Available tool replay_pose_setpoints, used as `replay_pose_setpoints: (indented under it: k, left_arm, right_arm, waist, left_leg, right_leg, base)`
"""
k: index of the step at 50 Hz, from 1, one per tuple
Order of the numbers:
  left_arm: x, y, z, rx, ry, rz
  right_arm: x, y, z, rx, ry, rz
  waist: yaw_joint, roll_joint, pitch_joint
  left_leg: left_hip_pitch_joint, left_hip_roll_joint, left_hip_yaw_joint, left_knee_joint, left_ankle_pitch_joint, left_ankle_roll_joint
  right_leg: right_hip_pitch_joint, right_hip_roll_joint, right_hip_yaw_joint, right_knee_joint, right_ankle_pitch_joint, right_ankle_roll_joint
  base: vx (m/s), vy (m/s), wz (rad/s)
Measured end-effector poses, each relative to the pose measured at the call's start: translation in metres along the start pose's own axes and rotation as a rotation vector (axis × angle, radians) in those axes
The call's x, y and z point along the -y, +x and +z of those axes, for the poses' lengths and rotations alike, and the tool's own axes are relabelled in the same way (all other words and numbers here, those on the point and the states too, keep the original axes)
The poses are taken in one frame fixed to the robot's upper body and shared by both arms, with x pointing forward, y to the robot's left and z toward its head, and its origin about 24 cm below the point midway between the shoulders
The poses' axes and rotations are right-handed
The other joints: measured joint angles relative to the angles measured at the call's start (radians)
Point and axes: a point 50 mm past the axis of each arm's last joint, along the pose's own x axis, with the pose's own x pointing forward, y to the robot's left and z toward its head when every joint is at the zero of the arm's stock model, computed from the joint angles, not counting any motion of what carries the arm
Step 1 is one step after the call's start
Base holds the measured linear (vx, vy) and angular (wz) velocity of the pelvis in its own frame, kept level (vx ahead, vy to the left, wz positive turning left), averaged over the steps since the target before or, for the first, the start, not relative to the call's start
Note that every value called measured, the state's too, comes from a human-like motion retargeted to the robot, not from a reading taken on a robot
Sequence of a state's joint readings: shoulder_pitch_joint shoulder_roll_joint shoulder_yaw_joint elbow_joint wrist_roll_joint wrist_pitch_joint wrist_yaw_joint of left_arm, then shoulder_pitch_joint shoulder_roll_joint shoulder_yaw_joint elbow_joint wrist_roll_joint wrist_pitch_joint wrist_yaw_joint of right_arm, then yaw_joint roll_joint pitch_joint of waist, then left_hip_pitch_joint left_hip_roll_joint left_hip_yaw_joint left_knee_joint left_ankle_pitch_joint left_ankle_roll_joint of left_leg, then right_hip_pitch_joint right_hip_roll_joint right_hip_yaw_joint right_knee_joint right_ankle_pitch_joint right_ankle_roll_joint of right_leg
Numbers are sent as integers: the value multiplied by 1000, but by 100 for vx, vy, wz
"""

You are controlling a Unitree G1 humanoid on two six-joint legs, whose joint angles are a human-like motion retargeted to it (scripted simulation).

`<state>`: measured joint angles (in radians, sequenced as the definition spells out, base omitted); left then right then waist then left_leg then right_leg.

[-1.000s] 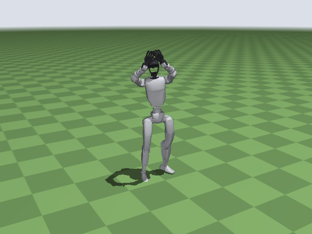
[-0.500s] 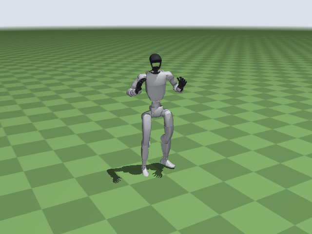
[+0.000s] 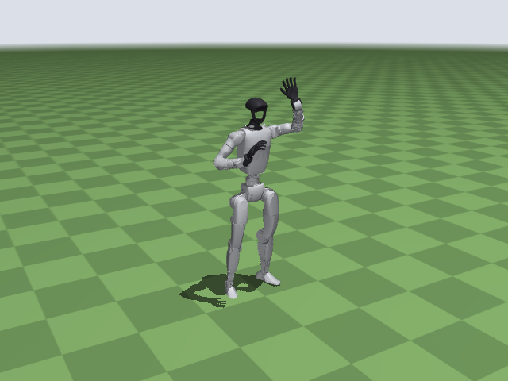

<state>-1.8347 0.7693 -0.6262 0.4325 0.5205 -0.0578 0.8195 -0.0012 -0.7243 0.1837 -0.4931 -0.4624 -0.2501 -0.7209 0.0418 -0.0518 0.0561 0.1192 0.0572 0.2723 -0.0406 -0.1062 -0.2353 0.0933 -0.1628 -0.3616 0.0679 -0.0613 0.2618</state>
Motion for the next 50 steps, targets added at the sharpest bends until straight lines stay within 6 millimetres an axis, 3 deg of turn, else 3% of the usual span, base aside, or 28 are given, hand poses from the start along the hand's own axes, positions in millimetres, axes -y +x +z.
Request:
replay_pose_setpoints:
  k: [3,5,8,10,15,18,20,22,28,31,33,36,39,42,44,45,48,50]
  left_arm:
    - [7,17,-28,17,220,-135]
    - [8,19,-35,25,275,-178]
    - [5,7,-26,22,146,-141]
    - [-1,-25,-14,20,14,-109]
    - [-19,-135,28,62,-230,-263]
    - [-21,-165,34,62,-243,-381]
    - [-22,-163,20,53,-170,-396]
    - [-25,-144,-10,38,-24,-369]
    - [-61,-59,-124,-167,523,-199]
    - [-75,-38,-143,-257,597,-177]
    - [-73,-28,-134,-200,560,-161]
    - [-63,-31,-91,-1,410,-118]
    - [-67,-69,-40,137,223,-94]
    - [-83,-113,3,177,60,-107]
    - [-88,-124,24,196,-10,-85]
    - [-92,-125,29,199,-16,-48]
    - [-102,-105,15,213,65,-43]
    - [-94,-84,-8,181,198,-7]
  right_arm:
    - [-2,0,-1,-23,39,-23]
    - [-2,-2,-2,-50,54,-34]
    - [-3,-6,-4,-90,64,-40]
    - [-2,-11,-6,-115,46,-25]
    - [2,-27,-11,-168,-1,14]
    - [3,-34,-12,-203,6,19]
    - [5,-37,-12,-218,17,20]
    - [7,-37,-12,-223,30,25]
    - [12,-37,-17,-228,31,37]
    - [12,-40,-20,-251,19,35]
    - [11,-39,-20,-263,31,14]
    - [8,-37,-18,-279,61,-29]
    - [8,-40,-20,-298,31,-28]
    - [9,-47,-22,-314,-16,13]
    - [7,-52,-21,-326,-16,36]
    - [7,-54,-20,-327,-23,39]
    - [11,-53,-19,-325,31,81]
    - [12,-51,-19,-303,36,103]
  waist:
    - [-8,6,-3]
    - [-8,2,-2]
    - [-1,-8,20]
    - [8,0,38]
    - [-22,17,67]
    - [-70,23,67]
    - [-103,32,57]
    - [-131,51,40]
    - [-159,120,-9]
    - [-154,131,-29]
    - [-155,124,-30]
    - [-161,95,-6]
    - [-158,81,18]
    - [-153,81,29]
    - [-156,77,25]
    - [-157,76,22]
    - [-174,103,-10]
    - [-181,127,-32]
  left_leg:
    - [-5,9,31,-7,4,-3]
    - [-4,13,56,-7,2,0]
    - [9,15,98,-1,-7,8]
    - [26,16,126,5,-16,15]
    - [53,17,172,26,-42,30]
    - [60,13,183,32,-49,32]
    - [63,9,188,30,-48,28]
    - [63,9,198,22,-43,21]
    - [64,38,254,-3,-23,2]
    - [72,57,284,-6,-22,-2]
    - [80,67,301,-5,-23,-5]
    - [103,71,318,1,-31,-7]
    - [129,68,332,10,-46,-1]
    - [144,67,343,24,-62,7]
    - [148,68,346,32,-67,10]
    - [149,69,348,35,-70,11]
    - [149,69,344,37,-70,10]
    - [143,74,336,34,-65,7]
  right_leg:
    - [-23,13,25,-5,8,0]
    - [-35,20,49,-10,14,0]
    - [-43,25,92,-9,18,0]
    - [-41,28,122,-7,19,0]
    - [-33,31,173,-4,22,0]
    - [-32,26,186,1,22,0]
    - [-36,22,191,6,21,0]
    - [-46,24,199,11,22,0]
    - [-87,71,235,12,38,0]
    - [-92,99,254,2,48,0]
    - [-89,113,266,-3,52,0]
    - [-72,121,284,-4,49,0]
    - [-51,118,305,-2,41,0]
    - [-37,116,323,-1,34,0]
    - [-31,116,329,-4,32,0]
    - [-29,116,331,-4,31,0]
    - [-24,114,326,-8,29,0]
    - [-27,118,317,-7,29,0]
  base:
    - [-4,-1,-51]
    - [-3,0,-66]
    - [-2,1,-74]
    - [0,2,-75]
    - [2,3,-50]
    - [3,5,-19]
    - [0,0,0]
    - [2,0,-21]
    - [1,-9,-45]
    - [2,-13,-51]
    - [3,-10,-40]
    - [4,-4,-29]
    - [5,2,-26]
    - [6,2,-22]
    - [3,0,-7]
    - [5,2,-6]
    - [4,1,2]
    - [3,-5,18]
